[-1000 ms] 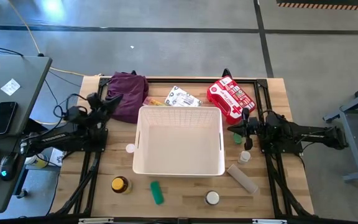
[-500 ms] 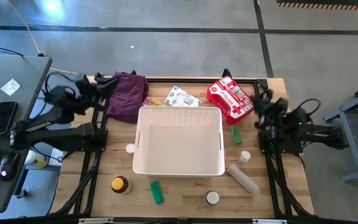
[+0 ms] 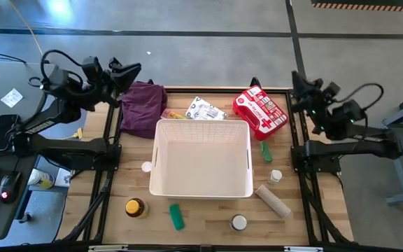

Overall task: Pick & place medical supplies in basket/bin
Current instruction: Put the red first aid kit into the white bin

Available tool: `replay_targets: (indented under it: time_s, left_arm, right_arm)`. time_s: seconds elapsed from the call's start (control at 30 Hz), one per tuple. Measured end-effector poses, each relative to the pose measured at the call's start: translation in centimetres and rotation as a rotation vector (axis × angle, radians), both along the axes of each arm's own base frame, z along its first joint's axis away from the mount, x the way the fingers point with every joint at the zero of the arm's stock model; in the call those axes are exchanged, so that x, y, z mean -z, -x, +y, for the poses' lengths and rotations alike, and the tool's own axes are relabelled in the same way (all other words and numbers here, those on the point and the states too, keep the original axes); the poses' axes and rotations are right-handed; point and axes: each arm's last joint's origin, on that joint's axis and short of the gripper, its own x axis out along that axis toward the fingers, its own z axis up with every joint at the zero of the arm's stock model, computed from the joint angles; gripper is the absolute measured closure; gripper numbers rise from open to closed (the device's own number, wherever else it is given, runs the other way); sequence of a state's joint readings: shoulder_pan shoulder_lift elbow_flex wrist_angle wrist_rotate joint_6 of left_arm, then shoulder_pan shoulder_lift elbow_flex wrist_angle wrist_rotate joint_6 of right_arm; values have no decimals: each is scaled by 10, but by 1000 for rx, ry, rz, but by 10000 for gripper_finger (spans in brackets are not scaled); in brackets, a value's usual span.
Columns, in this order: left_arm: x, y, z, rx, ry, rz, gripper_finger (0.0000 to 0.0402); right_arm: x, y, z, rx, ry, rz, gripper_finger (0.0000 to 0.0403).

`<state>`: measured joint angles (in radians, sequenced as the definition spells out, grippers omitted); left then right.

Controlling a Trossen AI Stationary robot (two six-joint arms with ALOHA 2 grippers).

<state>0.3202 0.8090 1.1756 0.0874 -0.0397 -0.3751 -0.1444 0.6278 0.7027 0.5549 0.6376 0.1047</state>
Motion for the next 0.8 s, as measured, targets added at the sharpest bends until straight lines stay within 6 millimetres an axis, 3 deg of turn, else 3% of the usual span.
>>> replay_targets:
  time_s: [0.23, 0.43, 0.63, 0.8]
  left_arm:
    - [0, -8, 6, -91, 67, -1, 300]
    - [3, -19, 9, -32, 167, -30, 300]
    - [10, -26, 12, -64, 185, 37, 300]
    - [10, -30, 16, -147, 196, 80, 300]
  right_arm:
    - [-55, -37, -7, -18, 23, -32, 402]
    - [-80, -59, -9, -61, 63, -40, 402]
    - [-64, -70, -19, 68, -22, 233, 402]
    - [-43, -72, -46, 162, -239, 301, 402]
